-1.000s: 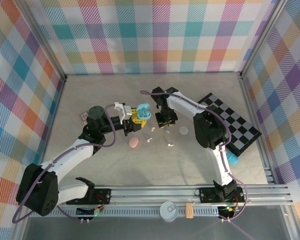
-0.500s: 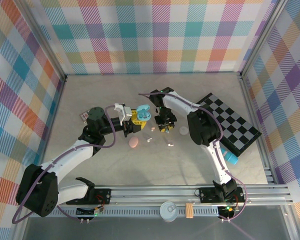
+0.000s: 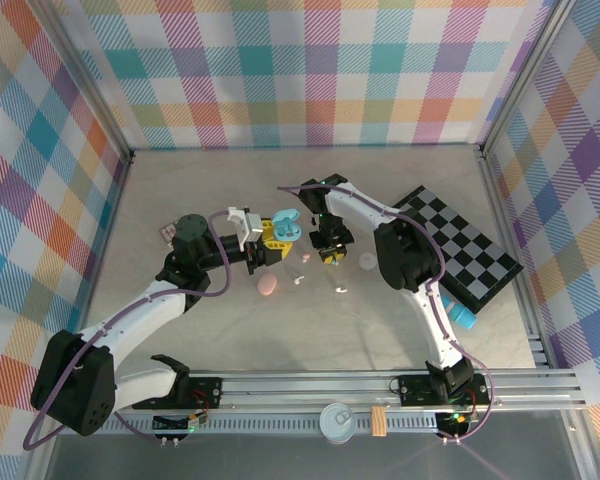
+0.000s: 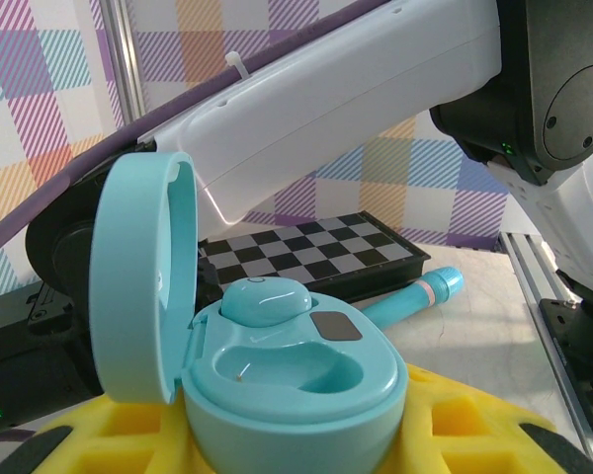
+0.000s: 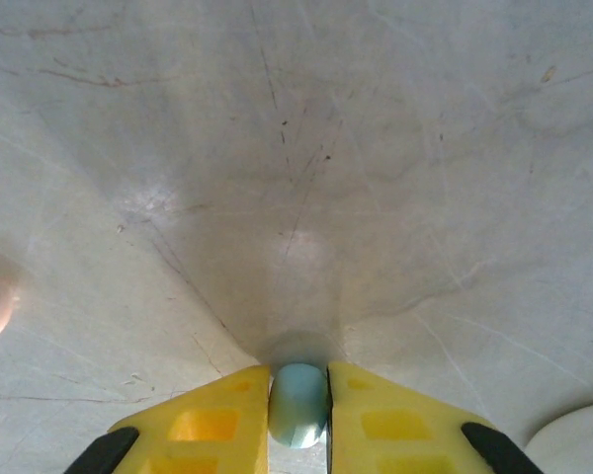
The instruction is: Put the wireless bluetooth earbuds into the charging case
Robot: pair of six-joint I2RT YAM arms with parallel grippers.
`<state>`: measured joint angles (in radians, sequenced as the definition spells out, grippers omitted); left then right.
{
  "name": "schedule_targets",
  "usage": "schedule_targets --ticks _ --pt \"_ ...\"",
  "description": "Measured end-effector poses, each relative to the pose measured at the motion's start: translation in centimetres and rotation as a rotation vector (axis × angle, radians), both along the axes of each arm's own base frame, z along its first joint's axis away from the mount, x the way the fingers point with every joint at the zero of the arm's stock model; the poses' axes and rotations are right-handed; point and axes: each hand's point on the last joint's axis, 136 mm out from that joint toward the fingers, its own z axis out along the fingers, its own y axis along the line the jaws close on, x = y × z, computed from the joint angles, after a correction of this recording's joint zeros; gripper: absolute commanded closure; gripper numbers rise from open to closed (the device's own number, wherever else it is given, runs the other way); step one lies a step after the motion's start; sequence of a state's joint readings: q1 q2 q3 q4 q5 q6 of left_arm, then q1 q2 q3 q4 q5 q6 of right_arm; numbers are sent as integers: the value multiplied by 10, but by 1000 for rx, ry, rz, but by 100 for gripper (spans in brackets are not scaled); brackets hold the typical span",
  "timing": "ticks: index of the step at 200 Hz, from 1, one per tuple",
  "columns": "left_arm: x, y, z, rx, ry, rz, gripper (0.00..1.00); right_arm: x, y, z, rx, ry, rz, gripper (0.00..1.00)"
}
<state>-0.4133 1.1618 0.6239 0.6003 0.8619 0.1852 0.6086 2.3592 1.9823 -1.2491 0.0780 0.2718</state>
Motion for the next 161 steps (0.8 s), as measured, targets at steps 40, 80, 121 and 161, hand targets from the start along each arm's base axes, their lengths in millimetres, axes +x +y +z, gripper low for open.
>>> schedule_targets --ticks 40,80,121,161 --pt "0 0 0 0 -1 2 69 -2 -1 5 34 -29 -15 86" --pt "4 0 1 -10 -8 11 69 -1 -6 45 152 -112 -84 87" --pt "10 -2 -5 -8 7 19 69 1 -6 126 328 -273 -124 87" --pt "19 -3 -10 -3 18 44 70 -11 4 196 504 -380 -100 88"
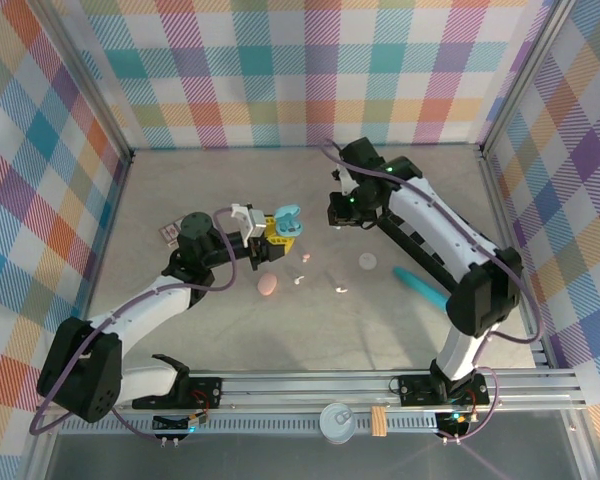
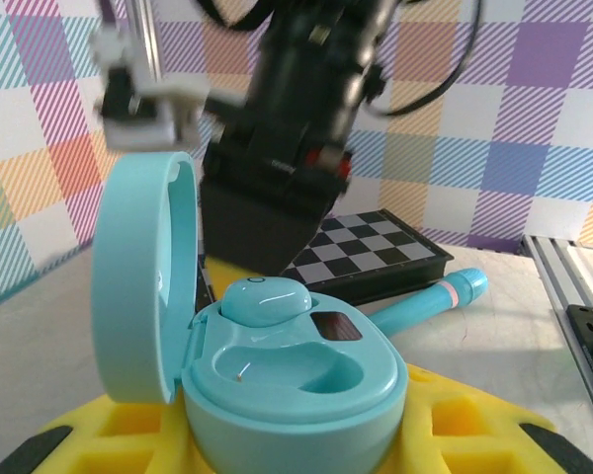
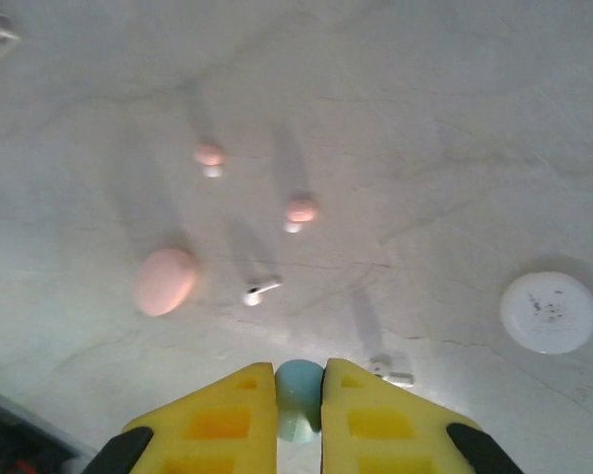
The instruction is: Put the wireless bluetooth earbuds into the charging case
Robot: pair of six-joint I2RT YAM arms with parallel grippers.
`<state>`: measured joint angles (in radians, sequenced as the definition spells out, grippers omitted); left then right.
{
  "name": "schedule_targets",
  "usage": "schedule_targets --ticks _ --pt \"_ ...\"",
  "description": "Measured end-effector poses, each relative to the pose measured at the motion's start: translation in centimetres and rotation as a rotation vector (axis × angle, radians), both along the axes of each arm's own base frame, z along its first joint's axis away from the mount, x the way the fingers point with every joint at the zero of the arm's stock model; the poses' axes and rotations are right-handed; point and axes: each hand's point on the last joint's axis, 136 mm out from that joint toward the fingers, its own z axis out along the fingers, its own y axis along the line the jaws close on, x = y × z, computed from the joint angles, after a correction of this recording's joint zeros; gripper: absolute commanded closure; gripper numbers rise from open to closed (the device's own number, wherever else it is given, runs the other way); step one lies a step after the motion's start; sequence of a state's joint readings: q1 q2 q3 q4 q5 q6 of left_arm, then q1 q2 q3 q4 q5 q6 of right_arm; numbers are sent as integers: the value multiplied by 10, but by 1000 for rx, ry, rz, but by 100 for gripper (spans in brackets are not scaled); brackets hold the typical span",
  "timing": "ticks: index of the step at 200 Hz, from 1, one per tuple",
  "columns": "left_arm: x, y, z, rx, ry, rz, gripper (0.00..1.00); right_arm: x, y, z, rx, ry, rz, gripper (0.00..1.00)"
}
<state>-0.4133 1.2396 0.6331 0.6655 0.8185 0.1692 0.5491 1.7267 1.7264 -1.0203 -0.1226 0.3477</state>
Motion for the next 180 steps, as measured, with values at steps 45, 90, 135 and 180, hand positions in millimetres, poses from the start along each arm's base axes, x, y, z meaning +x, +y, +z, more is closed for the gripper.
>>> schedule_targets --ticks 45,90,135,180 --pt "10 -2 1 -18 -6 22 70 -14 22 58 200 -69 72 89" --pt "17 -4 13 -36 -41 27 70 -40 60 108 382 -116 219 89" --pt "18 -5 14 -41 -41 27 70 -61 92 133 473 -123 325 90" --pt "18 -4 22 -69 -49 26 70 -58 108 133 486 -123 355 90"
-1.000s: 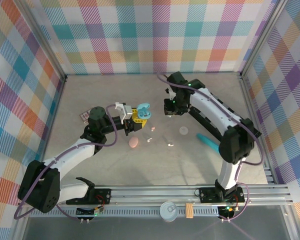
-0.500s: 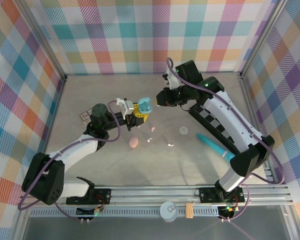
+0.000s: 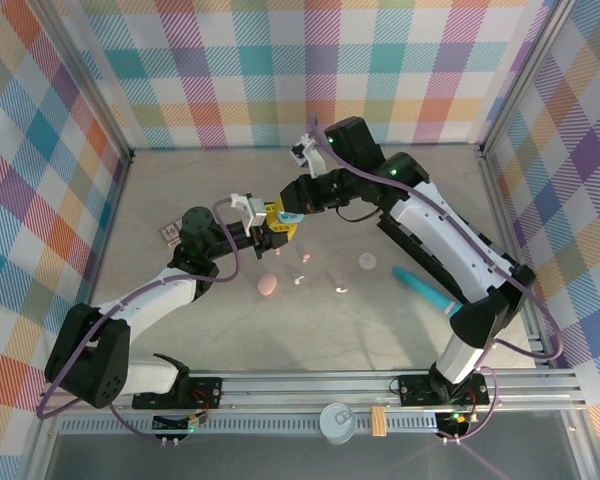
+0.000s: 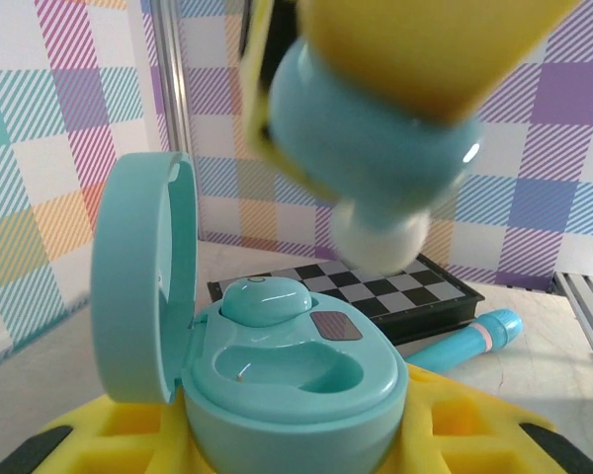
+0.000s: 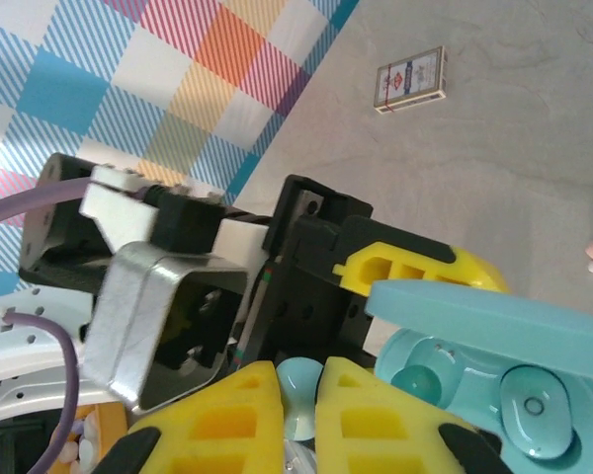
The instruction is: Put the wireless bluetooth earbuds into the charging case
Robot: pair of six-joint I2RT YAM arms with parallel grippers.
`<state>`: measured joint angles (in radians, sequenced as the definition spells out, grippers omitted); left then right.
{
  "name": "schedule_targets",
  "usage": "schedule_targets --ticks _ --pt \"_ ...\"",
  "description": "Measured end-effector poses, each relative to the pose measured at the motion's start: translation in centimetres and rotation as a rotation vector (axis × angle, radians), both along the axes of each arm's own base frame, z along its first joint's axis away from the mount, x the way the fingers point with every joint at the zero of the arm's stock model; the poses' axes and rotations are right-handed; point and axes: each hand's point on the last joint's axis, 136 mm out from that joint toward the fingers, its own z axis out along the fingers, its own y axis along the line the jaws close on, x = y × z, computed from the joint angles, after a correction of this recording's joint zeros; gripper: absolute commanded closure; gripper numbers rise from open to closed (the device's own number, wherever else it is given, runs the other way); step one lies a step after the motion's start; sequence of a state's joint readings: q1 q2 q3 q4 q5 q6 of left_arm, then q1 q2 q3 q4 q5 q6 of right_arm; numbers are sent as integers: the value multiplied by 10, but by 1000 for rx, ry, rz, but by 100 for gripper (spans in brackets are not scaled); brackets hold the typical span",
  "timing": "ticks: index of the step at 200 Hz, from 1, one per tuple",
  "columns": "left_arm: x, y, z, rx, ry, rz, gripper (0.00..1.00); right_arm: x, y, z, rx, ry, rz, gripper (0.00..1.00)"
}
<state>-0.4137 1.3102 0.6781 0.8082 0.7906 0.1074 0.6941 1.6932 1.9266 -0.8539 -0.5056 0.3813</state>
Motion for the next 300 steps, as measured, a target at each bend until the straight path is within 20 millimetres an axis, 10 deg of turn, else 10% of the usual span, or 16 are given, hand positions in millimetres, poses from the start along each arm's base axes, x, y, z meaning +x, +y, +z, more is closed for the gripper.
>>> schedule_targets --ticks 300 --pt "2 5 7 -19 -7 44 70 7 3 -22 -28 33 -13 78"
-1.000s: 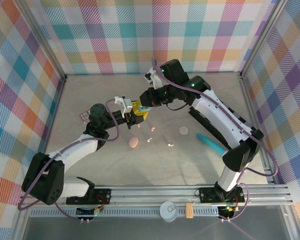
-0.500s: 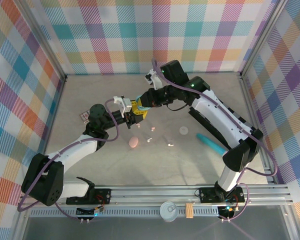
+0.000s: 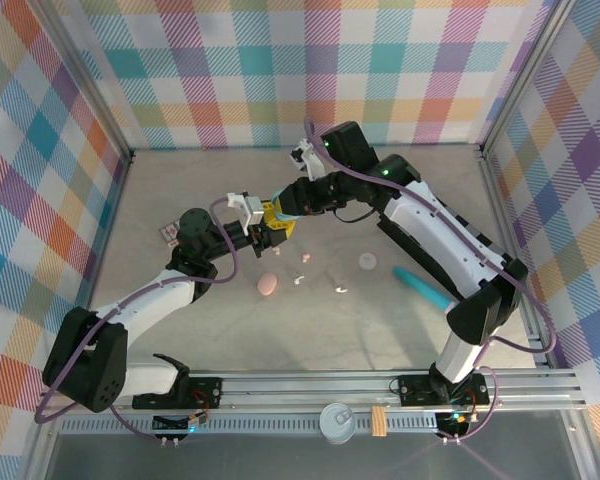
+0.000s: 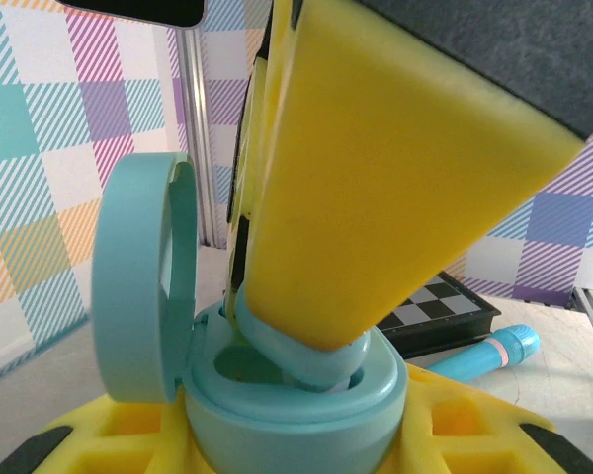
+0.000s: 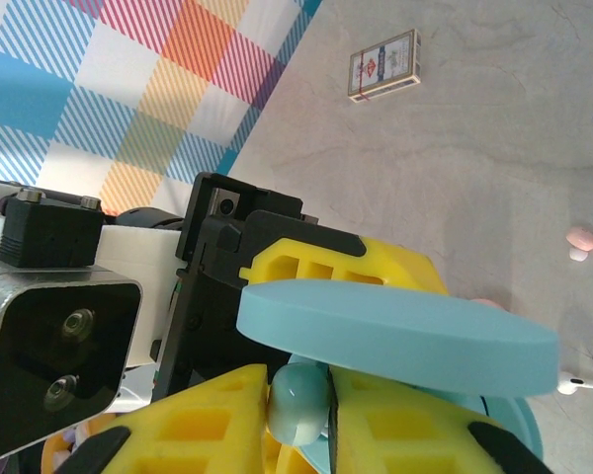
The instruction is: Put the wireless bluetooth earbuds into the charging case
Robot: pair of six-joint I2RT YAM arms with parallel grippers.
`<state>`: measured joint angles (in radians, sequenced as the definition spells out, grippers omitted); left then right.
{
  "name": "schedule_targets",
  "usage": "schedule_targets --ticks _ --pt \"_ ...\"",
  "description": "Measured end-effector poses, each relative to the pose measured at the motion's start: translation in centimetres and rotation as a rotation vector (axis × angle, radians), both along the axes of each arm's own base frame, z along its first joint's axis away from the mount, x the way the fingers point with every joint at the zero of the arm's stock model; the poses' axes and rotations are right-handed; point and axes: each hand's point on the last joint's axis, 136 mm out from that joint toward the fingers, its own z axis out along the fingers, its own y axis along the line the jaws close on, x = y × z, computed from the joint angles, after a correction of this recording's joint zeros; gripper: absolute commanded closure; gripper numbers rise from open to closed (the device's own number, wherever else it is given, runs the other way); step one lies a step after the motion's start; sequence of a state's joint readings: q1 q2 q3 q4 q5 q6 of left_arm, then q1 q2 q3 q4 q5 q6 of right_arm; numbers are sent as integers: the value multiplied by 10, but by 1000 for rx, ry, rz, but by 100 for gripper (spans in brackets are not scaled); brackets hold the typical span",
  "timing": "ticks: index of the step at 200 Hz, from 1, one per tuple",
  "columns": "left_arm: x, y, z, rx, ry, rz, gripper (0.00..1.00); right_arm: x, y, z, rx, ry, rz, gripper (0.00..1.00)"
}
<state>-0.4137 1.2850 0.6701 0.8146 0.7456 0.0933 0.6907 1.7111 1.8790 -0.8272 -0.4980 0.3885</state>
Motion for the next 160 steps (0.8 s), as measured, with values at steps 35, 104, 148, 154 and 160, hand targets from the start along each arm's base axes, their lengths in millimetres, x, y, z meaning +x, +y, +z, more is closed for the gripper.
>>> schedule_targets --ticks 35,104,148,154,160 --pt "-2 1 3 -4 -8 0 70 0 -2 4 2 -12 -7 76" --pt "-2 1 5 -5 -12 0 70 -1 -4 6 -1 -19 -13 69" --pt "-2 1 5 -6 -13 0 70 -2 -5 9 1 -28 -12 66" --pt "-2 1 5 -6 -14 0 70 -2 -6 9 0 -30 -14 65" --pt "-2 1 5 -7 -15 0 70 -2 -7 9 -2 -32 -16 65"
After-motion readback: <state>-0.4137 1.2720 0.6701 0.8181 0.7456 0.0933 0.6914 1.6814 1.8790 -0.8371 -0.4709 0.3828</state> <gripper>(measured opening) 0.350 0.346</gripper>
